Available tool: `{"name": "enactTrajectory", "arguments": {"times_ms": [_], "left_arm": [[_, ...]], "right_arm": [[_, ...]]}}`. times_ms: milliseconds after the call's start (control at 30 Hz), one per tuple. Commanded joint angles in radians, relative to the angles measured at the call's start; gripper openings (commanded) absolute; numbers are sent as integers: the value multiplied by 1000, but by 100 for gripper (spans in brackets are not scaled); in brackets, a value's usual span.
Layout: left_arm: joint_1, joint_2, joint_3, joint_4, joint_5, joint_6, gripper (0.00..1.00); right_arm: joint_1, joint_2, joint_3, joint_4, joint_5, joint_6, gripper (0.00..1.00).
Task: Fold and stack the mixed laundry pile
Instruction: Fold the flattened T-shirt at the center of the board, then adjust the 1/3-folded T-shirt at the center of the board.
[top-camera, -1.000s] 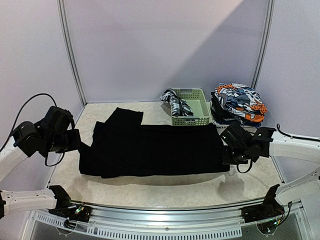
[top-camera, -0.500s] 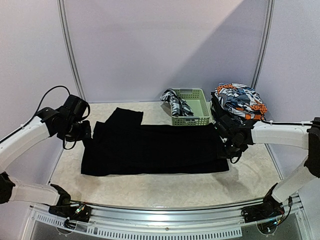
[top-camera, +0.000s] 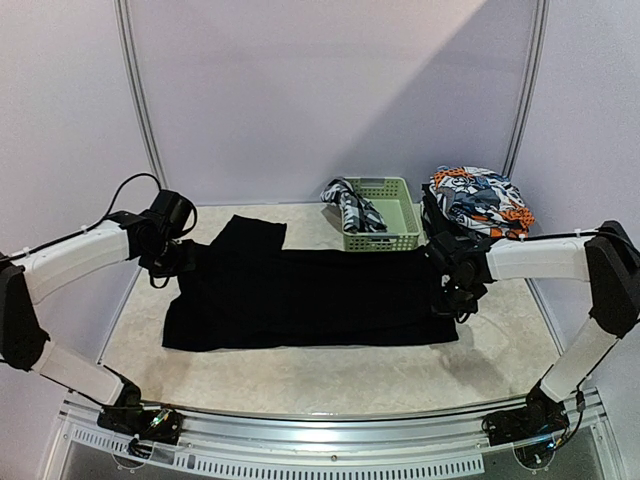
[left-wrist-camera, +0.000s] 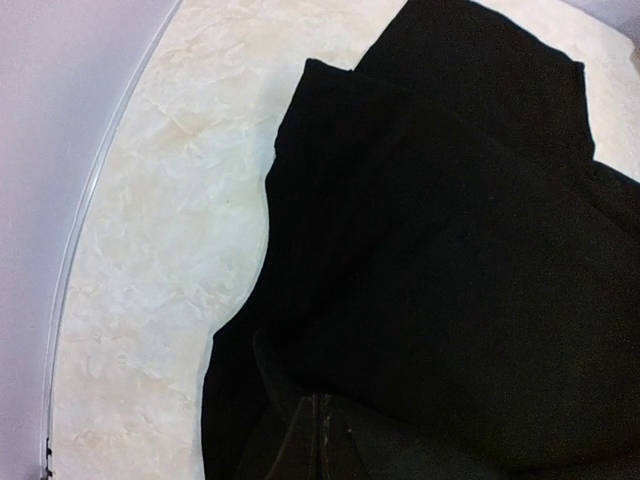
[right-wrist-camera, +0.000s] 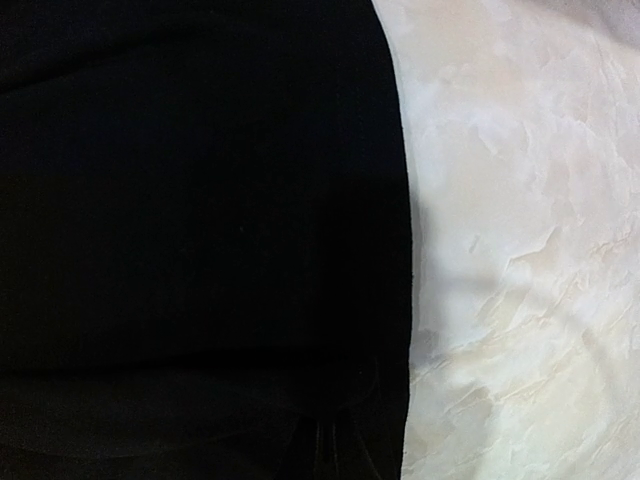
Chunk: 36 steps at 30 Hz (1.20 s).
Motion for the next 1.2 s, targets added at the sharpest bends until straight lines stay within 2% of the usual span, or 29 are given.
{"name": "enactTrajectory", "arguments": {"times_ms": [0, 100, 233, 267, 300, 333, 433, 467, 500, 600, 700, 967, 1167], "left_arm": [[15, 84, 42, 118, 10, 60, 0], [16, 158, 83, 134, 1, 71, 0], [20, 234, 110, 171, -43, 89, 1], [19, 241, 113, 174, -53, 91, 10], [19, 241, 115, 172, -58, 91, 27], [19, 230, 108, 171, -61, 91, 46], [16, 151, 54, 187, -63, 81, 84], [15, 120, 37, 178, -67, 72, 95], [16, 93, 22, 160, -75, 61, 99], [15, -8, -35, 101, -85, 22, 100], [15, -120, -119, 56, -73, -37, 99], [9, -398, -369, 77, 16, -165, 93], [6, -472, -444, 85, 35, -202, 87]], "right_arm": [[-21, 21, 24, 2, 22, -5, 3], [-26, 33, 25, 5, 24, -5, 8], [-28, 48, 25, 8, 21, -2, 19], [-28, 48, 25, 9, 19, -3, 22], [-29, 46, 25, 9, 16, -4, 25], [-29, 42, 24, 9, 12, -7, 32], [-29, -4, 3, 20, 12, -10, 58], [-29, -30, -8, 25, 12, -11, 65], [-30, -53, -20, 28, 12, -8, 69], [-29, -151, -60, 32, 16, 0, 75], [-29, -256, -128, 41, -6, 19, 75], [-30, -468, -354, 88, -126, 105, 69], [-30, -494, -464, 236, -222, 150, 62]]}}
